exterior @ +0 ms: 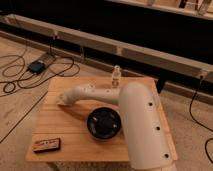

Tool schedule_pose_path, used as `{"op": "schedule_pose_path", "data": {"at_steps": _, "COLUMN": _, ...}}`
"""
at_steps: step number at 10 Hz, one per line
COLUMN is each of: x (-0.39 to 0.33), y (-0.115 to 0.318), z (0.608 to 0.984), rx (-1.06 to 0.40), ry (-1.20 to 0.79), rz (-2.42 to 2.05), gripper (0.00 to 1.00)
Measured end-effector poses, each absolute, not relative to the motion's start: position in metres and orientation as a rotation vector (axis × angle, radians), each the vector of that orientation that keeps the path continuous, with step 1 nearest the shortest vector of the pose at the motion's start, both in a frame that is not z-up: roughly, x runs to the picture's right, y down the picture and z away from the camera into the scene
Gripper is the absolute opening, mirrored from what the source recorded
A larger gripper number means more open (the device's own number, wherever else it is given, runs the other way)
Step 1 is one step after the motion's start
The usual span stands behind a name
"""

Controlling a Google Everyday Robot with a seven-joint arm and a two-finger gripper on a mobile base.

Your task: Wipe the white sponge on the table

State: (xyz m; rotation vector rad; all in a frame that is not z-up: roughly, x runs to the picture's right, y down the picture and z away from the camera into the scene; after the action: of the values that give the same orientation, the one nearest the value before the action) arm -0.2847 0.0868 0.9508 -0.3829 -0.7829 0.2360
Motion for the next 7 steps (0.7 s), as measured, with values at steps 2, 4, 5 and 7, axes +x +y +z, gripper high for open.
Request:
{"op": "schedule_pose_path", "data": {"at_steps": 2, "x": -0.255, "y": 0.088, "z": 0.950, "rx": -0.378, "ry": -0.733, "rz": 0.269, "gripper": 0.00}}
{"op": "schedule_pose_path", "data": {"at_steps": 4, "x": -0.227, "y": 0.087, "z": 0.949, "rx": -0.358, "ry": -0.693, "rz": 0.301, "gripper": 0.00}}
{"op": "schedule_pose_path", "data": {"at_steps": 5, "x": -0.214, "y": 0.084, "z": 0.950, "rx": -0.343, "ry": -0.678, "rz": 0.315, "gripper": 0.00}}
{"op": "schedule_pose_path", "data": {"at_steps": 7, "x": -0.187, "y": 0.074, "z": 0.952, "rx": -0.308, "ry": -0.644, "rz": 0.341, "gripper": 0.00}}
